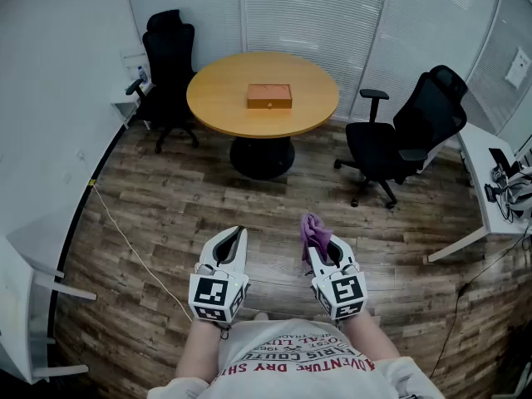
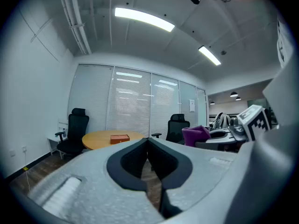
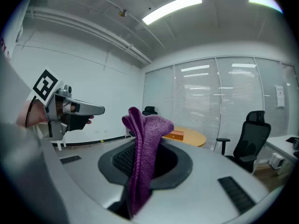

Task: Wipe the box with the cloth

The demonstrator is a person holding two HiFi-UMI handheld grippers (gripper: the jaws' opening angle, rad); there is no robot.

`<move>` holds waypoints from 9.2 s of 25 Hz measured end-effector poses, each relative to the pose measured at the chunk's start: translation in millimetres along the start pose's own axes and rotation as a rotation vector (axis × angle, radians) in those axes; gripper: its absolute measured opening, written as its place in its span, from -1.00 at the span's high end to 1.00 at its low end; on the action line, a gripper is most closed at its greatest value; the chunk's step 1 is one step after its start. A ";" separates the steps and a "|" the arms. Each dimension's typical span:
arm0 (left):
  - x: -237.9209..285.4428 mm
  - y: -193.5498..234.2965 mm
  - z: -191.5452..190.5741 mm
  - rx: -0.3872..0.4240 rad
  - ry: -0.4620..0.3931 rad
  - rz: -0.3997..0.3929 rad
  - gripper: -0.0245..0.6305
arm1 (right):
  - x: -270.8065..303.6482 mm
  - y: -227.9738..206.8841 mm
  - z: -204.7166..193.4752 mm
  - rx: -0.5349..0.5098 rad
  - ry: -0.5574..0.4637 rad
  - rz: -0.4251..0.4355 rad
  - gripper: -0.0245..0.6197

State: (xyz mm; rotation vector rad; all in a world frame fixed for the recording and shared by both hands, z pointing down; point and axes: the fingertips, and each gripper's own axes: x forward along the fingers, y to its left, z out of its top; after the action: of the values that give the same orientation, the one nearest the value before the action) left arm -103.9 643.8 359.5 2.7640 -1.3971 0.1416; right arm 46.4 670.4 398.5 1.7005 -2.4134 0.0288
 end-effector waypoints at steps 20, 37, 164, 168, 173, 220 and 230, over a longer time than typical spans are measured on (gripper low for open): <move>-7.9 44.0 -19.2 -0.033 0.013 -0.048 0.90 | 31.9 36.9 -3.5 0.057 0.003 -0.006 0.70; 27.9 106.7 -41.2 -0.051 0.056 0.009 0.90 | 114.2 25.8 -24.0 0.030 0.088 0.032 0.69; 714.0 523.9 -53.7 -0.144 0.268 0.128 0.90 | 923.4 -261.4 -115.7 -0.706 0.725 0.548 0.68; 702.1 524.2 -53.1 -0.143 0.268 0.123 0.90 | 912.1 -258.6 -115.6 -0.733 0.729 0.523 0.68; 685.5 527.8 -55.7 -0.133 0.274 0.108 0.90 | 893.2 -243.8 -117.5 -0.766 0.730 0.525 0.68; 758.2 497.0 -61.5 -0.140 0.315 0.089 0.90 | 943.7 -343.3 -115.0 -0.680 0.709 0.485 0.68; 760.4 502.3 -63.2 -0.145 0.316 0.109 0.90 | 942.8 -337.8 -115.5 -0.621 0.669 0.472 0.68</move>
State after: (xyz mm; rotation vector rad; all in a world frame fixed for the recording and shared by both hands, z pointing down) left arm -63.7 -258.5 496.3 2.4193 -1.4097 0.4402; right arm 72.6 -309.0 636.1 0.6845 -1.9517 -0.0690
